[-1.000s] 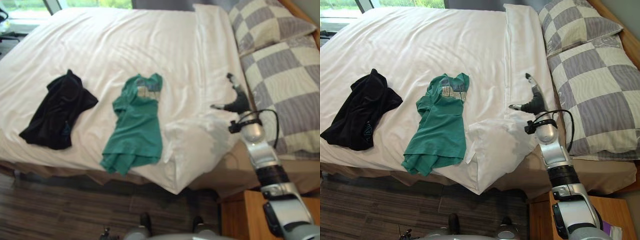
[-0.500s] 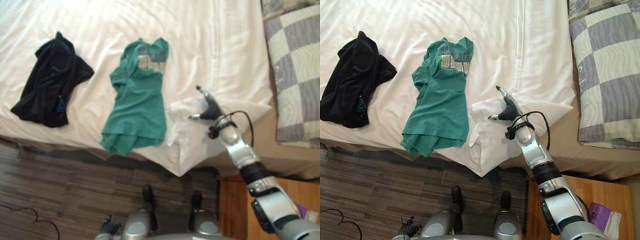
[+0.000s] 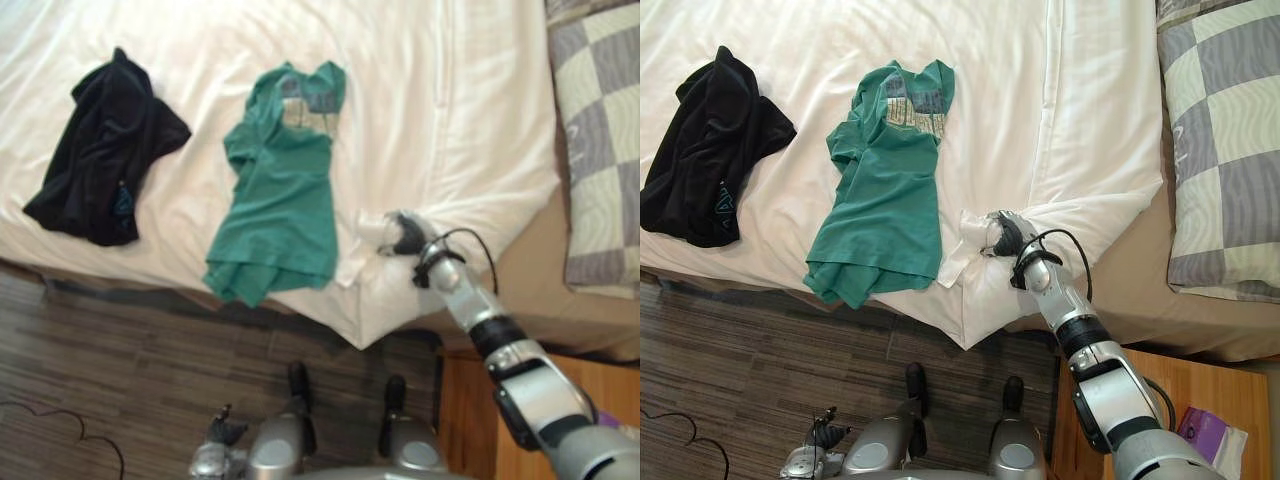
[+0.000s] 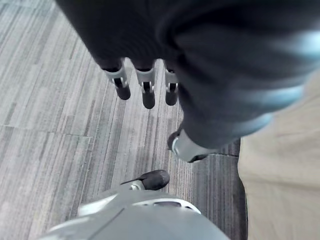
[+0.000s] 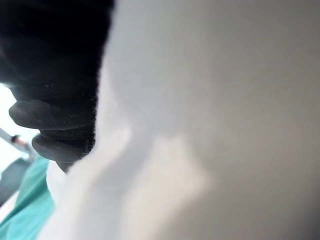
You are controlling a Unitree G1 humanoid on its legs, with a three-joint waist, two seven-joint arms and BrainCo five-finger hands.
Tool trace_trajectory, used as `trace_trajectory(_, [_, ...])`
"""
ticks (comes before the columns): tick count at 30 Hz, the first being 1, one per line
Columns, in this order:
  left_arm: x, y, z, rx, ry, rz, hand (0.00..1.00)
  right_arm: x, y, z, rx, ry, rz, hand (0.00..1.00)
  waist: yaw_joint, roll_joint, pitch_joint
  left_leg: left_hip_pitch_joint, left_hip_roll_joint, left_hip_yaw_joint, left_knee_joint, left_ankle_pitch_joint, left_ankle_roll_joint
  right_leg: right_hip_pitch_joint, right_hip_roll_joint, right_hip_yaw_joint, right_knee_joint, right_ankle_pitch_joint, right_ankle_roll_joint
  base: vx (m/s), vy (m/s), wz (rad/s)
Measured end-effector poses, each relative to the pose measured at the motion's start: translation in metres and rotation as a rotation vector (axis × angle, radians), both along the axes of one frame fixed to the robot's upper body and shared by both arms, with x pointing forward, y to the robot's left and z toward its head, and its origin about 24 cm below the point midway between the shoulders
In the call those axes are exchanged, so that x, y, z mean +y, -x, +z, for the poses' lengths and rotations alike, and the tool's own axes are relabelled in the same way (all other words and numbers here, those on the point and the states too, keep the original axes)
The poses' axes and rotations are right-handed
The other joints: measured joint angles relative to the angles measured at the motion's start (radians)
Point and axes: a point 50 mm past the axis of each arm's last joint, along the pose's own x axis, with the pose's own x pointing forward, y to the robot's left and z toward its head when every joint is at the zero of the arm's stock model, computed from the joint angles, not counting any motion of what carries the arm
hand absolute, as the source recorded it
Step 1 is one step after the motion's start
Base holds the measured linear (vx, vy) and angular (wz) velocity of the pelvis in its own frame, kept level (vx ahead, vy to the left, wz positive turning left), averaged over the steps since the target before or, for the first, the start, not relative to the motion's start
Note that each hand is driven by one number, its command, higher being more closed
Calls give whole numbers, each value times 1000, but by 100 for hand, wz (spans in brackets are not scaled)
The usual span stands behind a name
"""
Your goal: Tidy the bed and pick cloth on bed and put in laundry
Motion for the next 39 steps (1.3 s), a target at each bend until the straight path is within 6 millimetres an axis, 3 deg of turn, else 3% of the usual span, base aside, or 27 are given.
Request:
trace_trajectory(6, [0, -4, 1, -7, -13, -25, 0, -9, 15, -12, 0, -35, -28, 100, 2, -7, 3, 22, 2, 17, 0, -3, -4, 23, 1, 10, -7, -1, -1, 10, 2, -2])
trace_trajectory(11, [3, -5, 2, 2, -38, -52, 0, -32, 70, -50, 30, -190, -141, 100, -15, -15, -2, 62, 9, 57, 0, -19, -11, 38, 8, 56, -11, -1, -1, 27, -5, -26])
trace_trajectory(13, [3, -3, 1, 22, -56, -75, 0, -40, 95, -73, 89, -269, -229, 100, -48, -28, -11, 80, 13, 68, 0, -24, -14, 49, 12, 66, -11, -3, 0, 5, -19, -20])
trace_trajectory(14, [6, -1, 0, 31, -60, -67, 0, -44, 107, -86, 123, -298, -280, 0, -58, -38, -23, 89, 16, 79, 0, -27, -17, 50, 16, 79, -11, -4, 0, -7, -14, -28])
trace_trajectory(17, [9, 0, 1, 37, -76, -67, 0, -60, 136, -117, 220, -356, -428, 0, -62, -61, -49, 113, 23, 109, 0, -37, -19, 50, 25, 111, -9, -4, -1, -26, -13, -39])
trace_trajectory(22, [7, -4, 1, 32, -65, -55, 0, -95, 166, -151, 311, -547, -733, 0, -74, -57, -90, 121, 22, 125, 0, -37, -19, 55, 24, 116, -10, -3, -1, -10, -3, -4])
trace_trajectory(24, [7, -4, 1, 29, -58, -33, 0, -106, 174, -155, 304, -632, -830, 0, -76, -54, -90, 134, 23, 134, 0, -40, -20, 65, 24, 128, -13, -3, -1, -12, 0, -14])
trace_trajectory(31, [-1, 1, -3, 26, -5, 47, 0, -159, 204, -141, 83, -932, -1247, 0, -82, -22, -111, 138, 24, 157, 0, -51, -21, 51, 27, 159, -11, -3, -1, -4, -5, -12])
trace_trajectory(33, [-1, 3, -3, 30, 1, 62, 0, -177, 215, -126, -64, -967, -1351, 0, -88, -16, -114, 134, 23, 157, 1, -53, -21, 45, 27, 163, -11, -3, -1, 20, -15, -7])
trace_trajectory(34, [1, 9, -4, 38, 3, 90, 0, -199, 227, -99, -278, -954, -1446, 0, -97, -15, -117, 136, 24, 156, 1, -56, -23, 46, 27, 162, -10, -3, 0, 25, -18, -3])
trace_trajectory(35, [2, 12, -5, 44, -1, 95, 0, -208, 231, -84, -384, -931, -1470, 0, -110, -19, -120, 136, 25, 156, 0, -58, -25, 45, 28, 163, -11, -4, 0, 0, 0, 0])
trace_trajectory(39, [4, 14, -5, 51, -7, 94, 0, -223, 230, -43, -628, -889, -1454, 0, -118, -30, -126, 126, 31, 157, 0, -58, -25, 29, 34, 164, -4, -3, 0, -5, -21, -5])
